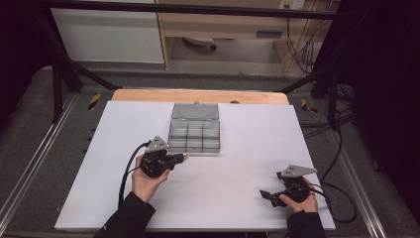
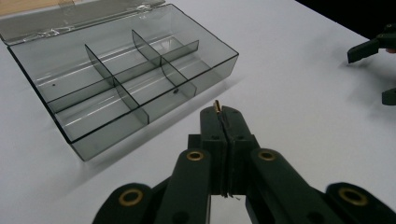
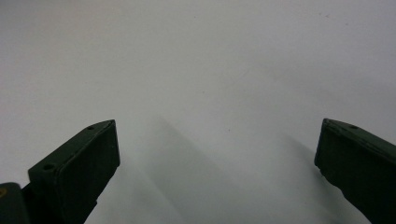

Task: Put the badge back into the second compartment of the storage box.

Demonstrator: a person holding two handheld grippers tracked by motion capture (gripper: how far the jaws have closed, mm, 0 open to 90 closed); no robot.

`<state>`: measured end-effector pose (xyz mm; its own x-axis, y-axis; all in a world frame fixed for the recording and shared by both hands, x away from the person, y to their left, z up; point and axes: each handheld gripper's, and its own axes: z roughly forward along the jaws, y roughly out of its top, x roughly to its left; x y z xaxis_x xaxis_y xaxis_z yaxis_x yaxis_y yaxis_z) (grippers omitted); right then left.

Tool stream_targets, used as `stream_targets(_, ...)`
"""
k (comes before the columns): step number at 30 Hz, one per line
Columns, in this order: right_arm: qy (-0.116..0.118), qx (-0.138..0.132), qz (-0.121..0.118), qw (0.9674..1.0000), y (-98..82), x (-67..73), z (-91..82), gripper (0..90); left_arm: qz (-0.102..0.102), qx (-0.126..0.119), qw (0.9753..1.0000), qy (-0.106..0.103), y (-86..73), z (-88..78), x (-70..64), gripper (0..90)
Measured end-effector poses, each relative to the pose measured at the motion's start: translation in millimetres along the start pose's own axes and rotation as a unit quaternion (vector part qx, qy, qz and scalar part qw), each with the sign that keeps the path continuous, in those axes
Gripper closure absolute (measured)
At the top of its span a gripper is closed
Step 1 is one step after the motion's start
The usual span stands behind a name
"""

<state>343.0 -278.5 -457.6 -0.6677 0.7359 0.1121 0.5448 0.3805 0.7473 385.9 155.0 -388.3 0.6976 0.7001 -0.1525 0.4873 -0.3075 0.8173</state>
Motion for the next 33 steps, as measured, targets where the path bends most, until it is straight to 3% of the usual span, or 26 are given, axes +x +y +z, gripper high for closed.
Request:
stream_targets(16,0.0,0.001,0.001,1.0,0.0,0.1,0.3,0.5,-0.011,-0.002,0.9999,0.008,13.6,12.4,9.3,88.7)
stream_targets(33,0.0,0.003,0.002,1.0,-0.1,0.3,0.3,0.5,-0.022,-0.001,0.9995,0.021,17.7,27.3,21.2,88.7)
